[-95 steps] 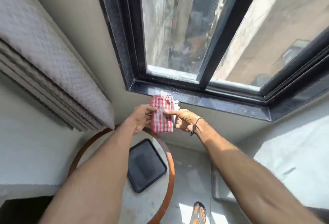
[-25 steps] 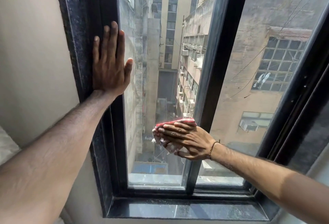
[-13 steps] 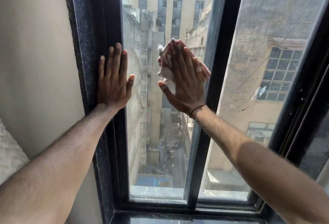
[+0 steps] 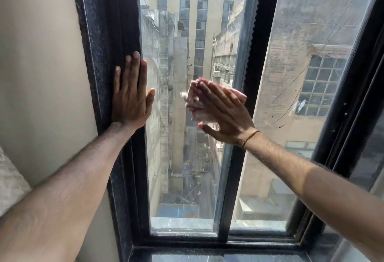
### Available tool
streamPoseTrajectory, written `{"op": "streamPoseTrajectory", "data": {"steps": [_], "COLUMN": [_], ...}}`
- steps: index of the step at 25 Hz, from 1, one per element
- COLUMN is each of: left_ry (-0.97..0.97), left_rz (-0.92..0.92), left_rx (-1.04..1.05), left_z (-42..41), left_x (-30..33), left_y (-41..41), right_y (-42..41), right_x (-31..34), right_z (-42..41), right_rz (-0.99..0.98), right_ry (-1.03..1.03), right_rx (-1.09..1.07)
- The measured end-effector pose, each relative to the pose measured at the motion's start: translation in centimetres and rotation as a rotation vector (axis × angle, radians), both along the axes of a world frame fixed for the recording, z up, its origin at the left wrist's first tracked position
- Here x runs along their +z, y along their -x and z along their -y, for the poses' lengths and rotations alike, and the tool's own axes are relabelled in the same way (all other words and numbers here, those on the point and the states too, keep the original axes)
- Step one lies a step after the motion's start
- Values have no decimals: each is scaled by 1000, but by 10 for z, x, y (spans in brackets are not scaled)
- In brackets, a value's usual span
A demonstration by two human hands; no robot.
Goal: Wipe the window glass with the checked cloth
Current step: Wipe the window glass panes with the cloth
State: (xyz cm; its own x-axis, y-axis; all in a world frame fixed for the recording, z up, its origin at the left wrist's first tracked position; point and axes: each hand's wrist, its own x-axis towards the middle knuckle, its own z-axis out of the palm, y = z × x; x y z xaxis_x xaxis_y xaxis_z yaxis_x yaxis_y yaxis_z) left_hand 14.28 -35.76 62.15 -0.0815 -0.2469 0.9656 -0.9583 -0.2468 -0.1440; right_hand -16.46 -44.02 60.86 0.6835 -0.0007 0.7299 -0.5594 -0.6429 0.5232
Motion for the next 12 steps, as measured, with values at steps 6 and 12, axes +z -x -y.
{"op": "streamPoseTrajectory", "data": {"steps": [6, 12], "left_ry": [-18, -95], "left_rz": [-21, -74], "left_rx": [4, -43], "left_z": [-6, -16], "left_x": [2, 5], "left_y": [5, 12], "right_y": [-65, 10], "right_x": [14, -3], "right_z": [-18, -3], "right_rz": [130, -348], "right_ry": [-31, 159], "right_rx": [119, 191]}}
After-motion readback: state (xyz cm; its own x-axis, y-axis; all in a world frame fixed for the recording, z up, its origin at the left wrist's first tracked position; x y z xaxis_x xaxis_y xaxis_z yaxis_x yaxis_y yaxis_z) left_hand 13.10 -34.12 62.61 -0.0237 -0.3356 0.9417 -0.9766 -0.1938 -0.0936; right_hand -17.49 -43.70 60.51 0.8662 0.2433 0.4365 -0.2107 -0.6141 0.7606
